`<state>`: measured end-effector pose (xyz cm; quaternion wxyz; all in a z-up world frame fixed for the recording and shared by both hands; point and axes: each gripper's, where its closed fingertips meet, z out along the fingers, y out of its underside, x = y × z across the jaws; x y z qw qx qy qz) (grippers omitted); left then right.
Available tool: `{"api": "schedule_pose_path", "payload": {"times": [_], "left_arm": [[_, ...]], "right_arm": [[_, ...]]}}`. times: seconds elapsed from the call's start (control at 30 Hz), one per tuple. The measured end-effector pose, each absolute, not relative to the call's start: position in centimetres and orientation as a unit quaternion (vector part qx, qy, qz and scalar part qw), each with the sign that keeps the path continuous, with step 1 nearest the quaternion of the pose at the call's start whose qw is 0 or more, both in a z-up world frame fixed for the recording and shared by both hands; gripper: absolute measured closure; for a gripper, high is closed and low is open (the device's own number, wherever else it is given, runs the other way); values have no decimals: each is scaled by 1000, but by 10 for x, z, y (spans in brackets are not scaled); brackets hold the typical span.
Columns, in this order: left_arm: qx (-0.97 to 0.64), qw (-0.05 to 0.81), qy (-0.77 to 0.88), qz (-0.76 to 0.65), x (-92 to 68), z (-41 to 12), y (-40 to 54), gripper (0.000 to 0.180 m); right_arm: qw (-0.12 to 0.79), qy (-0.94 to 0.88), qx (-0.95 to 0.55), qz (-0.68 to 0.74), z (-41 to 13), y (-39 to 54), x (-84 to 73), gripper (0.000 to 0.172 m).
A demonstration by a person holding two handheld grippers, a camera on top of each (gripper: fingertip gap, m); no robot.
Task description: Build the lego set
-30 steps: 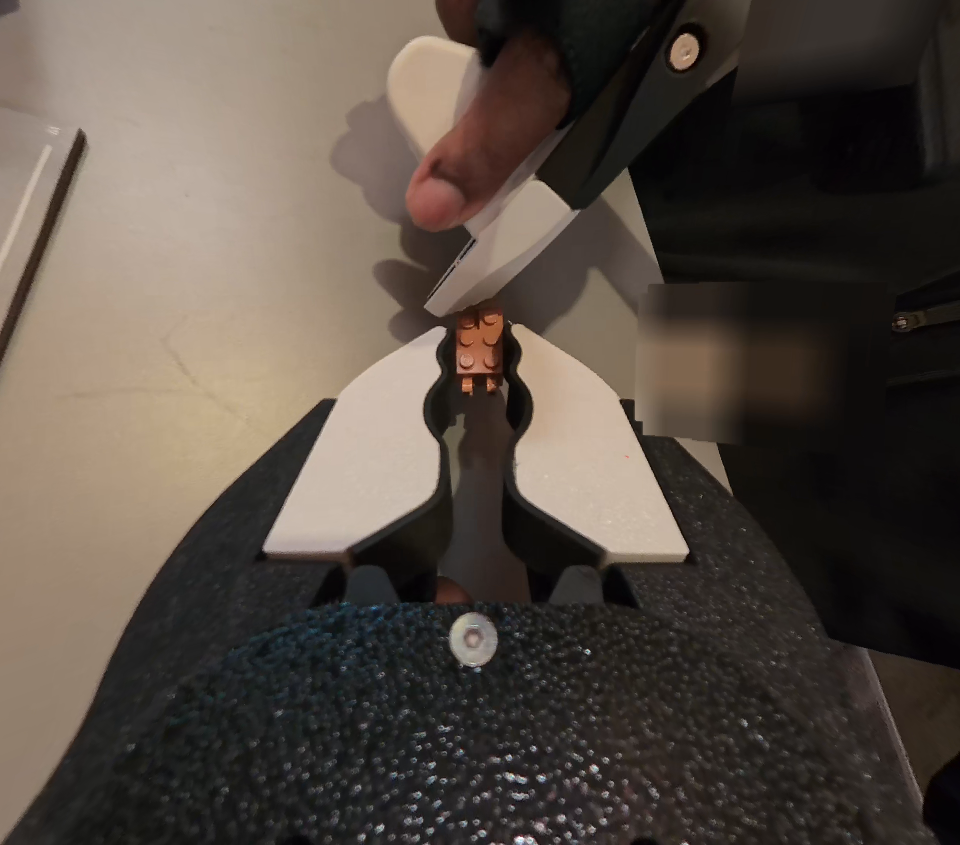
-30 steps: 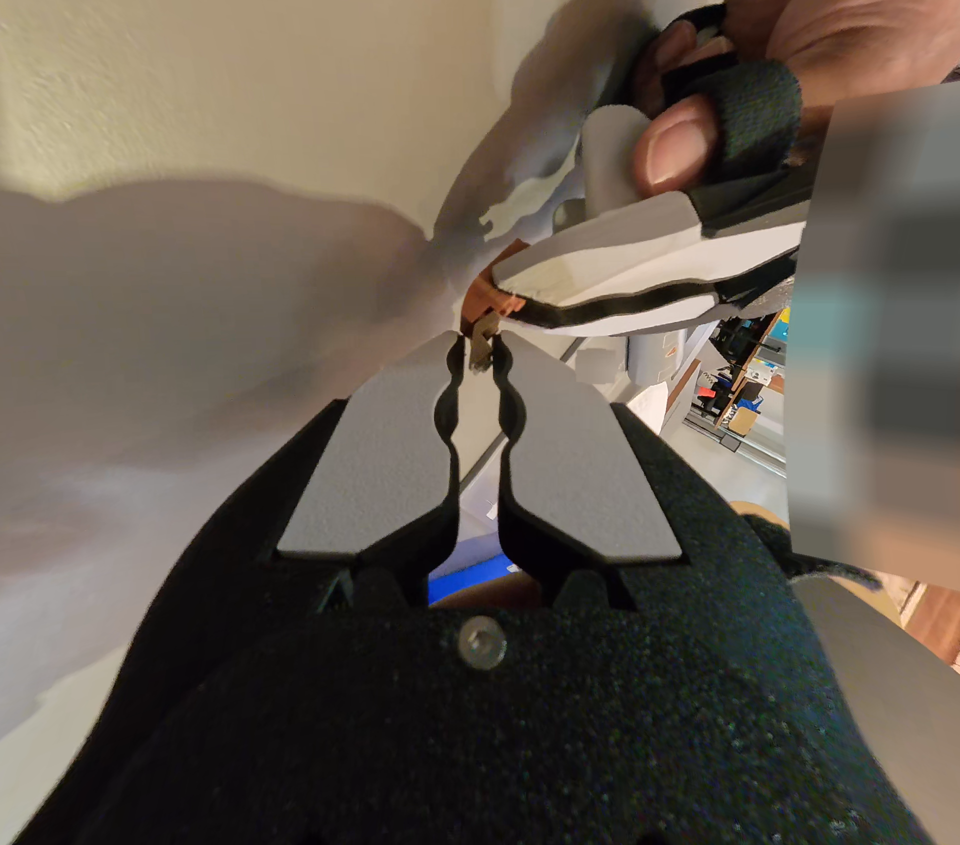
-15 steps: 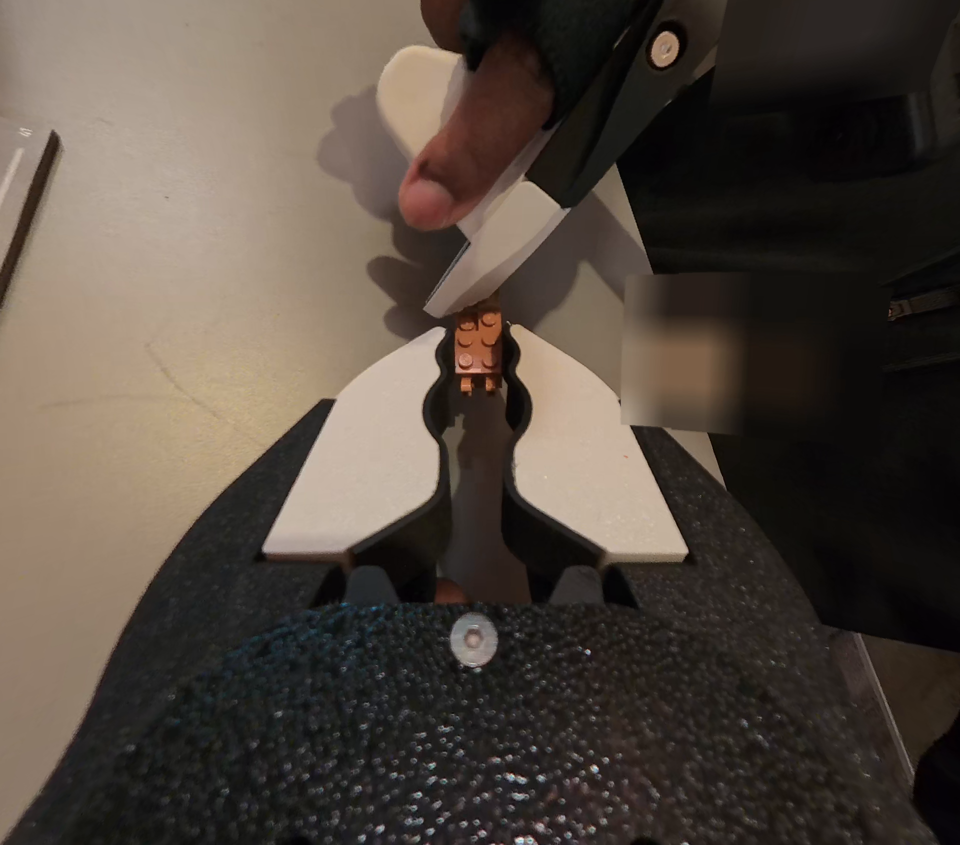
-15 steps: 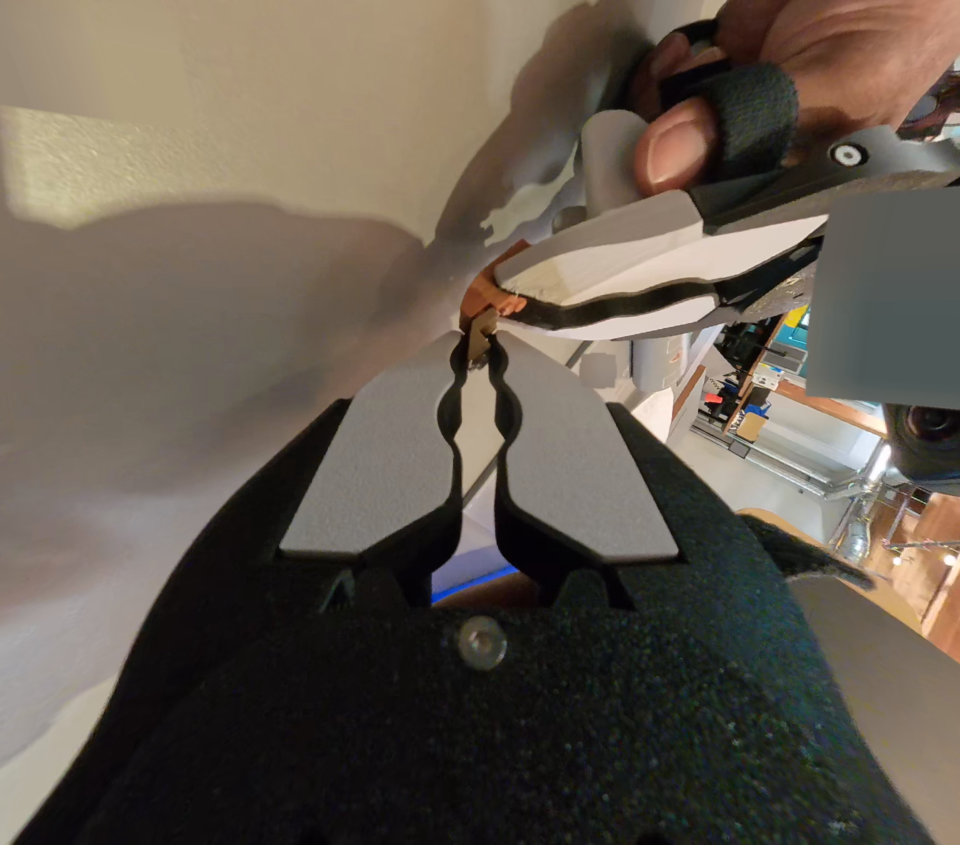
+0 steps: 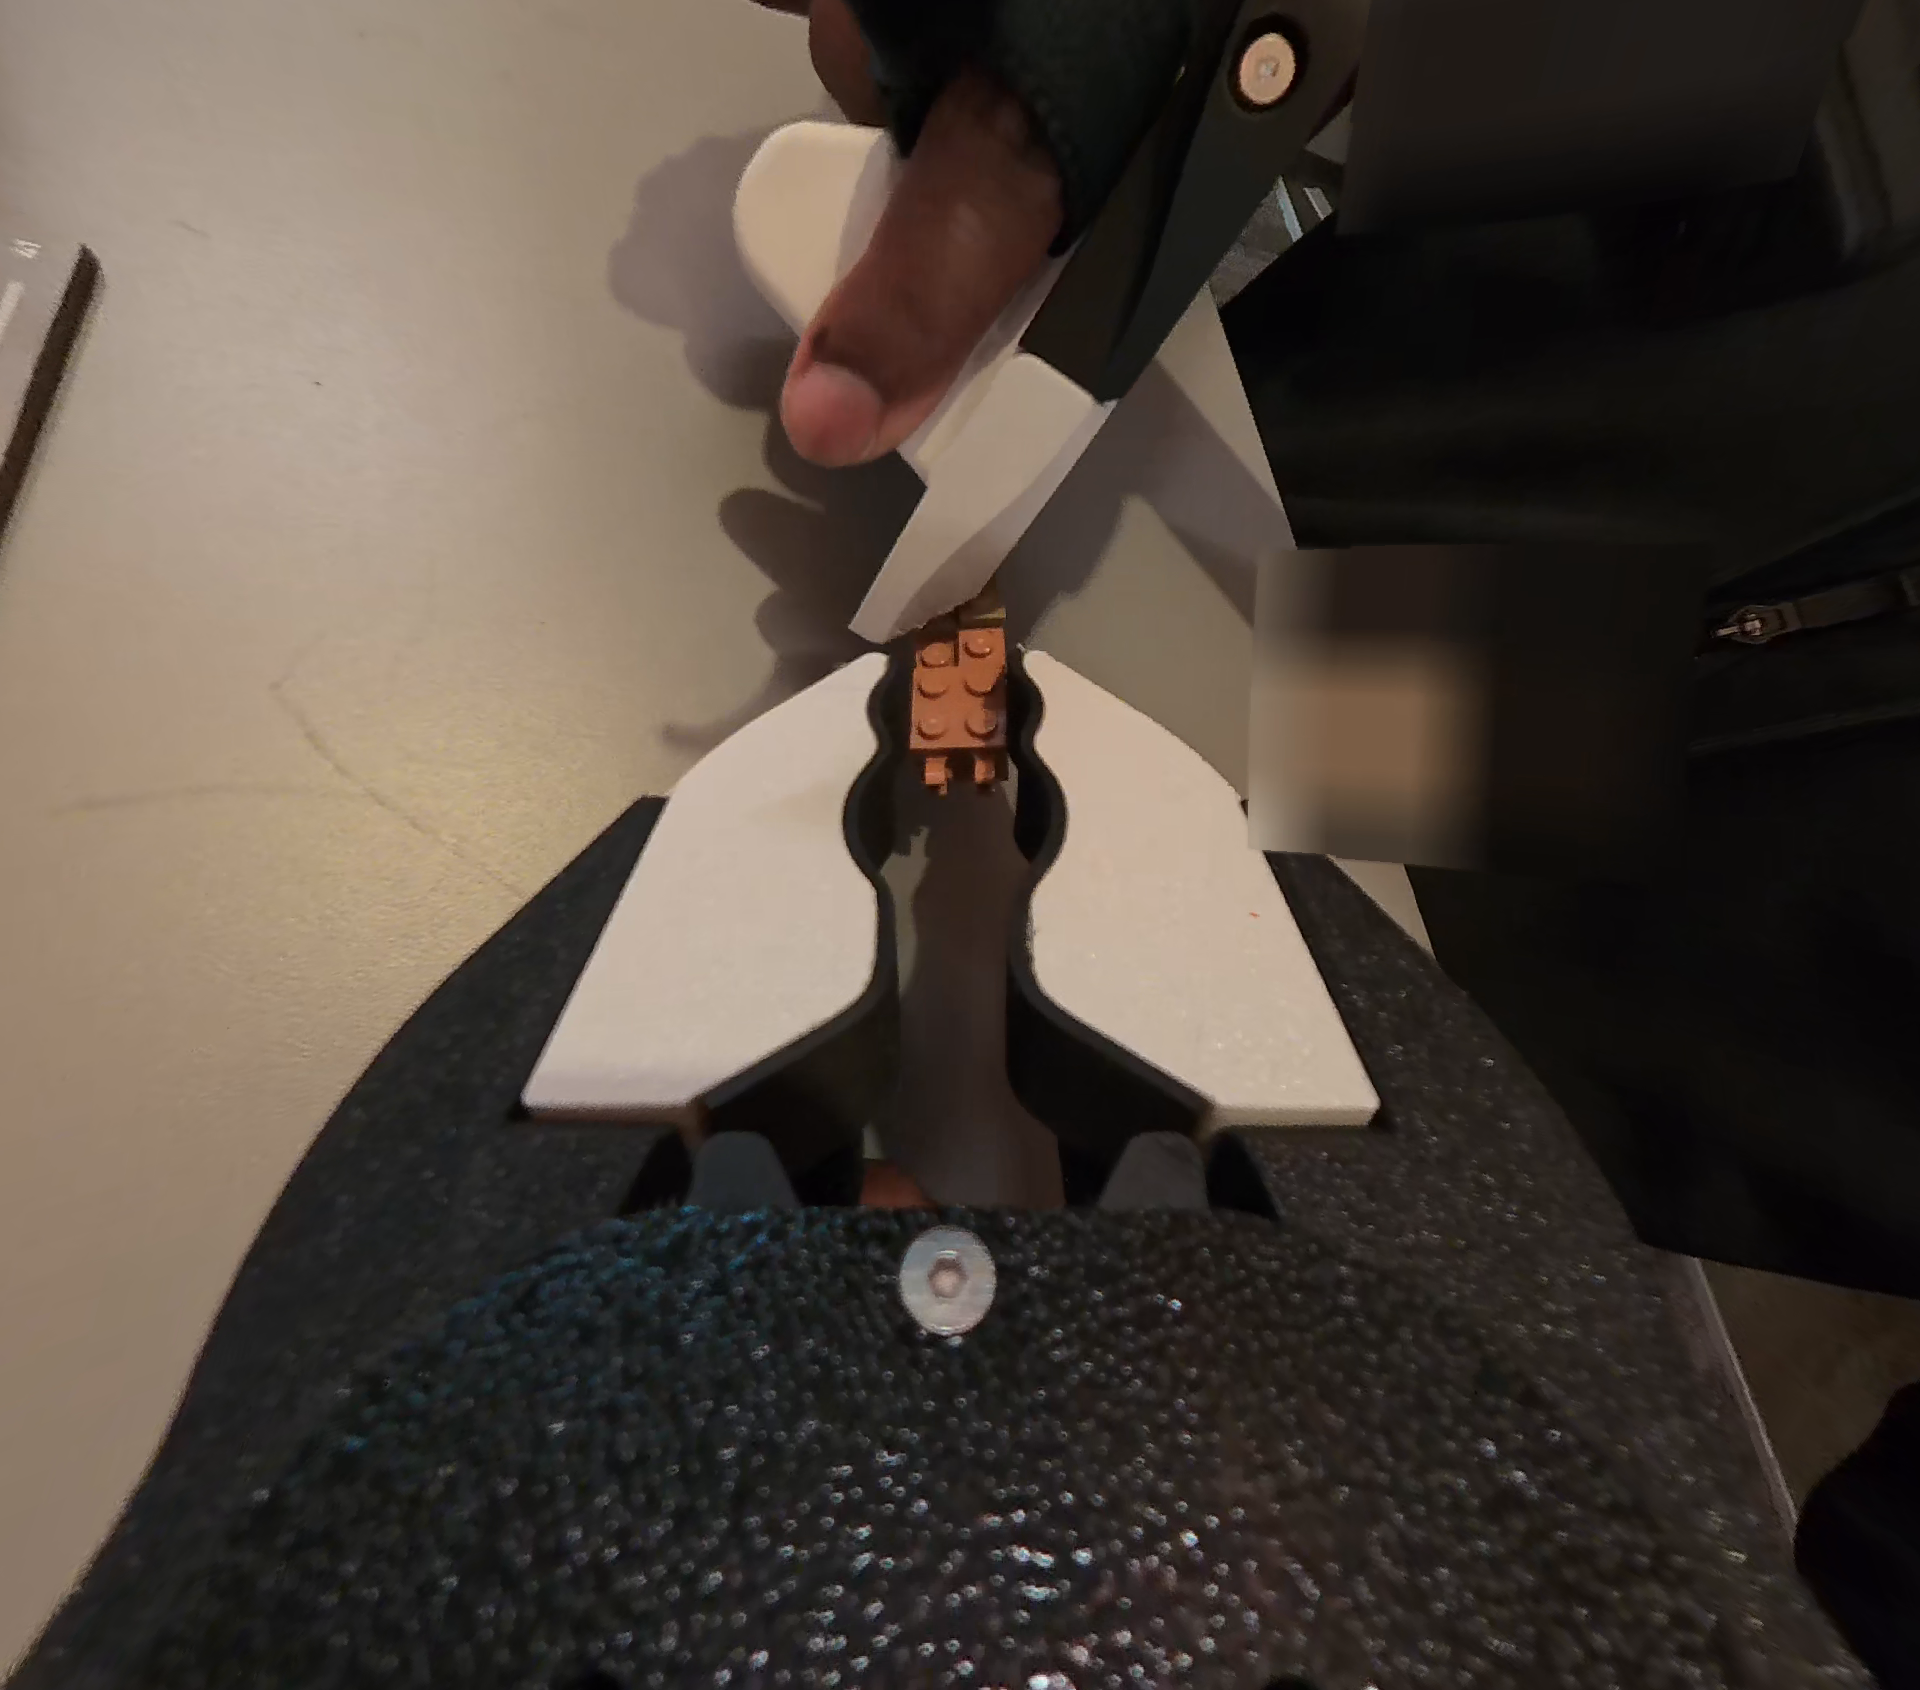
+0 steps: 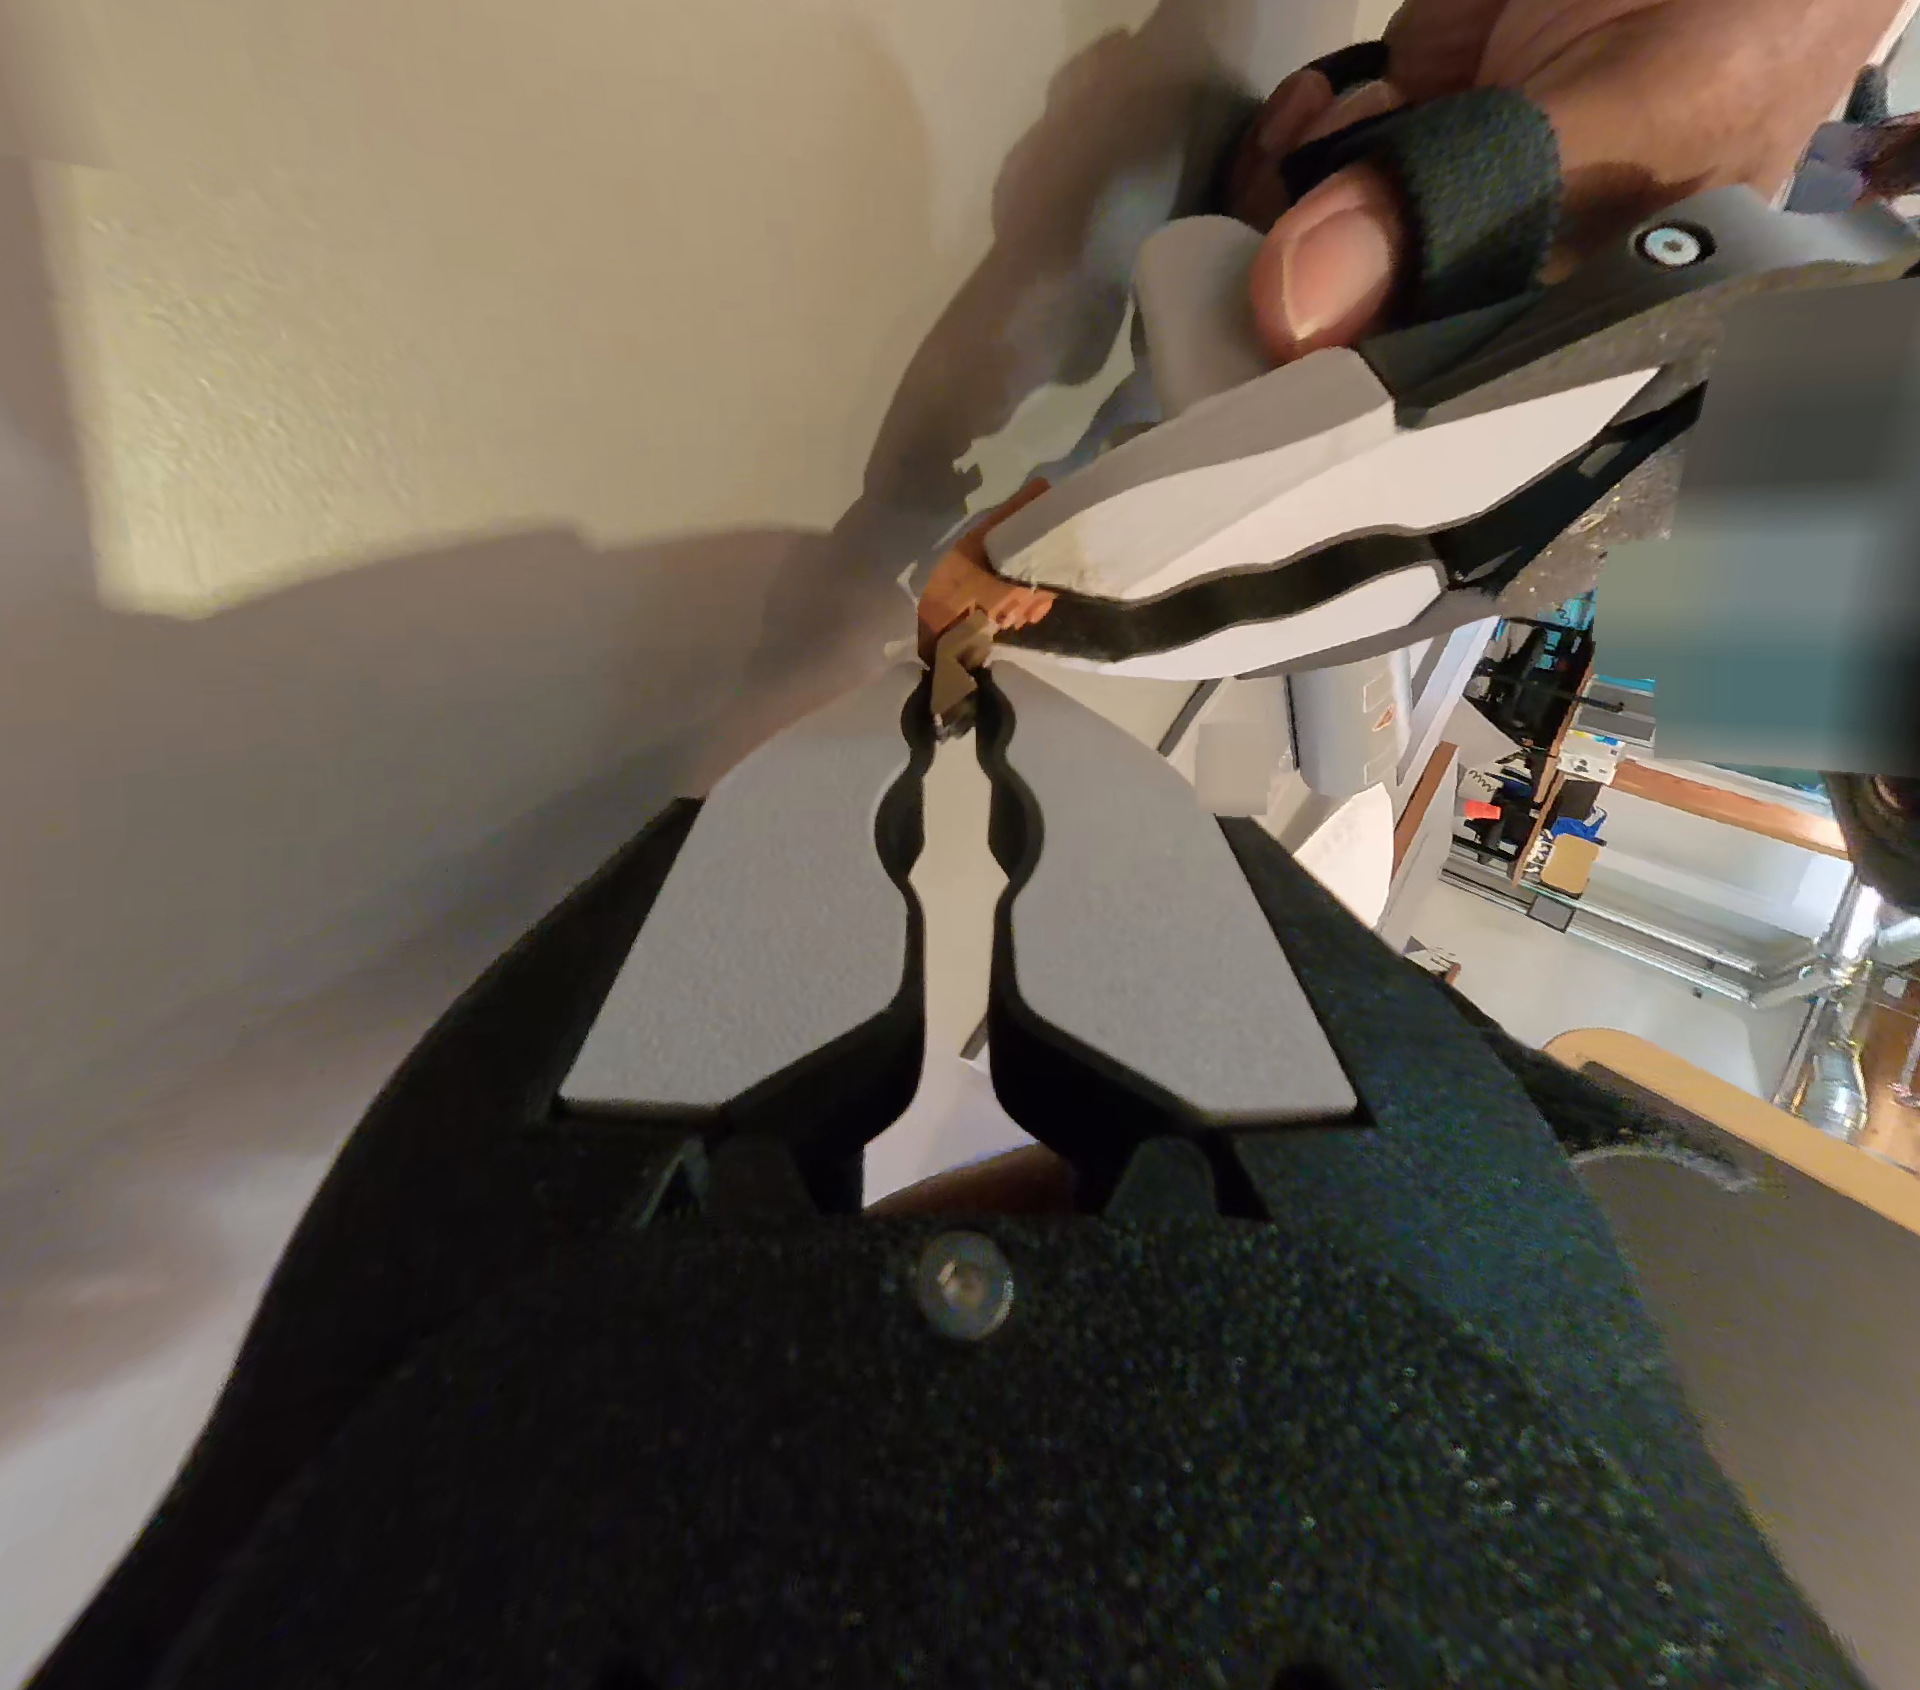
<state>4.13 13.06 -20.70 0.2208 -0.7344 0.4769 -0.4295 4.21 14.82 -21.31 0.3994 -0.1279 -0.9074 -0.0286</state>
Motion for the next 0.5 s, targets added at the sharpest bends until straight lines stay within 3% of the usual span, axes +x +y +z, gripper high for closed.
{"api": "schedule_pose_path", "payload": {"times": [0.5], "left_arm": [[-735, 228, 467, -436, 39, -204, 132, 148]], "right_arm": [[415, -897, -154, 10, -206, 148, 41, 165]]}}
